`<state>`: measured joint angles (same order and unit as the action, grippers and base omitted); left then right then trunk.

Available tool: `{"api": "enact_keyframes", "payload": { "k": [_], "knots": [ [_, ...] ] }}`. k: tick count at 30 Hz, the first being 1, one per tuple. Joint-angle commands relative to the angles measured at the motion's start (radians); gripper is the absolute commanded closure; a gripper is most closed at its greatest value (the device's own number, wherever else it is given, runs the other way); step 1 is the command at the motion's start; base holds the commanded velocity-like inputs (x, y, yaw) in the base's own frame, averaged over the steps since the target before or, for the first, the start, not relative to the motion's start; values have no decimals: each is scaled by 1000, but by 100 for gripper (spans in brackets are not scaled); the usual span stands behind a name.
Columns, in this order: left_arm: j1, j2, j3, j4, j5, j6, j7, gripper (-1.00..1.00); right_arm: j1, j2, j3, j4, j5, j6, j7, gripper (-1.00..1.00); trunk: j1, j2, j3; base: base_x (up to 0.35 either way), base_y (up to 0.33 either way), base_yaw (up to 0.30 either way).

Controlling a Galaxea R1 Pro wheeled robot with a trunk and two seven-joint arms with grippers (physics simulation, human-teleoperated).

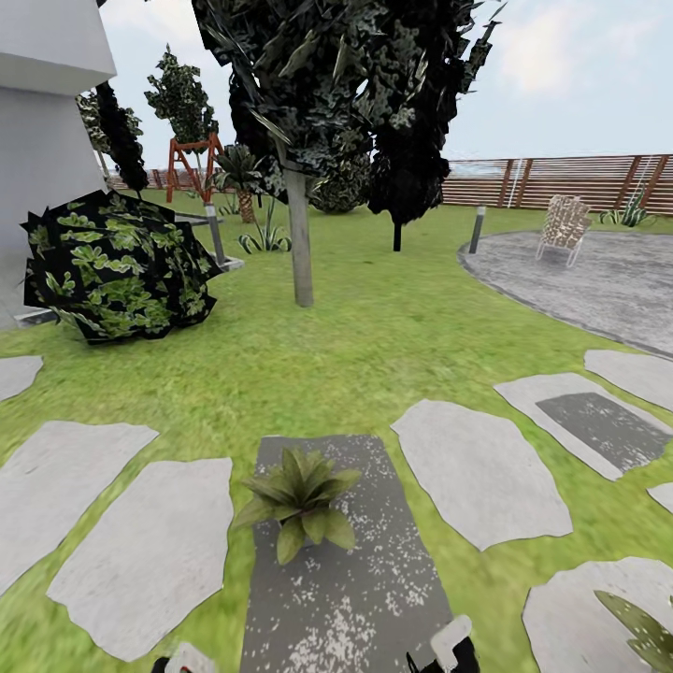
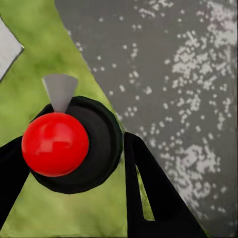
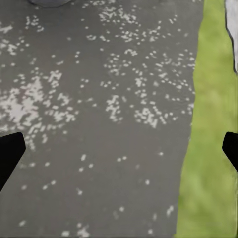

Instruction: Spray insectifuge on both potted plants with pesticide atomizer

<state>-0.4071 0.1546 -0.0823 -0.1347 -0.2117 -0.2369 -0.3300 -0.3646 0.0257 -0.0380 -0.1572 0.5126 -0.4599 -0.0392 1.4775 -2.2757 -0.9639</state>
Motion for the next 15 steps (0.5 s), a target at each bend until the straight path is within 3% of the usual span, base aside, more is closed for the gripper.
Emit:
{"api": "enact_keyframes", "payload": {
  "k": [1, 2, 4, 5, 8, 12, 13, 14, 15],
  "knots": [
    [0, -1, -24, 0, -55, -3, -10, 100, 0, 0, 18, -20, 28, -2, -2, -100, 0, 0, -1, 0, 0, 0],
    [-2, -3, -44, 0, -124, -1, -38, 100, -1, 1, 56, -61, 60, -1, 13, -100, 0, 0, -1, 0, 0, 0],
    [-4, -3, -56, -1, -196, 7, -89, 100, -1, 4, 101, -120, 97, 2, 74, -100, 0, 0, -1, 0, 0, 0],
    [-6, -1, -61, -5, -234, 16, -129, 100, -1, 10, 120, -159, 113, 11, 153, -100, 0, 0, -1, 0, 0, 0],
    [-29, 5, -67, -54, -270, 59, -229, 100, -2, 21, 137, -233, 131, 77, 387, -100, 0, 0, -1, 0, 0, 0],
    [-41, 18, -69, -181, -291, 128, -435, 100, -12, 24, 143, -295, 136, 117, 519, -100, 0, 0, -1, 0, 0, 0],
    [-42, 18, -68, -221, -319, 139, -488, 100, -14, 24, 144, -307, 137, 121, 530, 100, 0, 0, -1, 0, 0, 0],
    [-43, 17, -66, -275, -371, 172, -552, 100, -16, 25, 145, -316, 150, 123, 537, 100, 0, 0, -1, 0, 0, 0],
    [-43, 14, -65, -312, -401, 206, -590, 100, -18, 25, 145, -319, 163, 123, 542, 100, 0, 0, -1, 0, 0, 0]
  ]
}}
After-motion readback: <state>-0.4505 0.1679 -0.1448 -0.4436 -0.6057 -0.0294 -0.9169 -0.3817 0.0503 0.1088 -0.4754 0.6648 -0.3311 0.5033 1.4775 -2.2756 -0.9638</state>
